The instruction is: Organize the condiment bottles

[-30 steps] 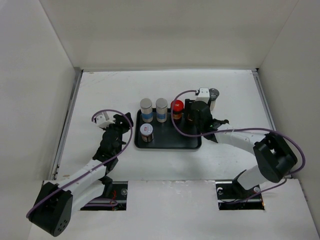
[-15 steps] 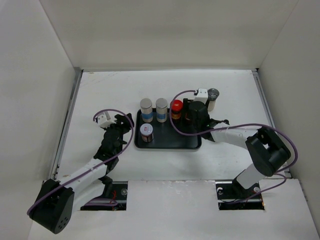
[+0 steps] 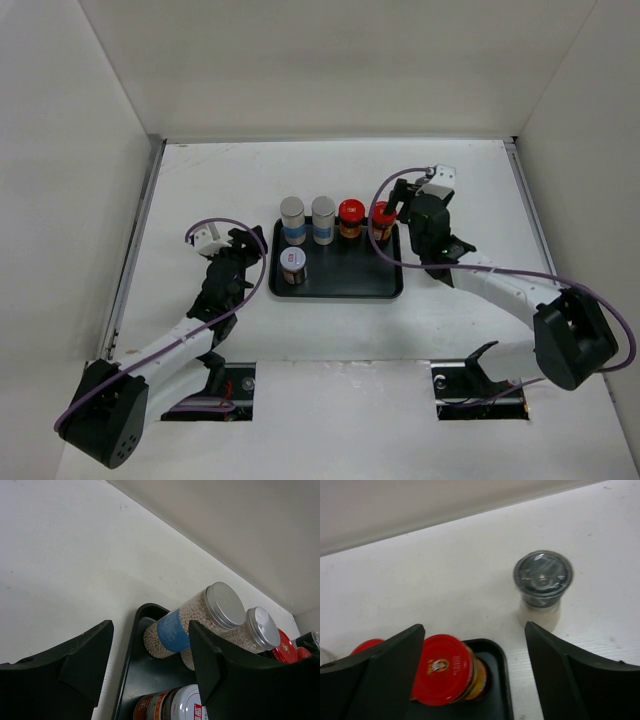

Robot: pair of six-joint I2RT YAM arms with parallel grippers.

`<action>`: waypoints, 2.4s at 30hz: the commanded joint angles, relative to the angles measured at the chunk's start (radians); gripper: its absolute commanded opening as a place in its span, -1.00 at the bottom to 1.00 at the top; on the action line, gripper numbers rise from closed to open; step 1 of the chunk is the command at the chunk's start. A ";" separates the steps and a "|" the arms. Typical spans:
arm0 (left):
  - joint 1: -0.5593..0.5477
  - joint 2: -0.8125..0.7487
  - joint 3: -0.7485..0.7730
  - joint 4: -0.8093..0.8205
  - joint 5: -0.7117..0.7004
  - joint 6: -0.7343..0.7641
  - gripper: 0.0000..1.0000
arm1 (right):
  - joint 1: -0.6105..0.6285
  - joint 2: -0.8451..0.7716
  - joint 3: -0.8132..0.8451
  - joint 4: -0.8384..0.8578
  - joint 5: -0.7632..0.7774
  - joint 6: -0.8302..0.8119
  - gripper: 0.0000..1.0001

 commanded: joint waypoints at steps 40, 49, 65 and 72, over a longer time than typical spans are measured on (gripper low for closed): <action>0.008 0.041 -0.004 0.079 0.002 -0.006 0.20 | -0.238 0.096 0.264 -0.042 -0.072 -0.096 0.15; 0.013 -0.004 -0.015 0.076 -0.007 -0.006 0.20 | -0.025 -0.205 0.157 -0.034 -0.094 -0.138 0.18; 0.028 -0.012 -0.024 0.075 -0.034 -0.003 0.32 | 0.403 -0.069 0.045 -0.004 -0.167 -0.024 0.19; 0.036 -0.032 -0.032 0.069 -0.039 -0.004 0.33 | 0.463 0.080 0.061 0.074 -0.147 -0.013 0.21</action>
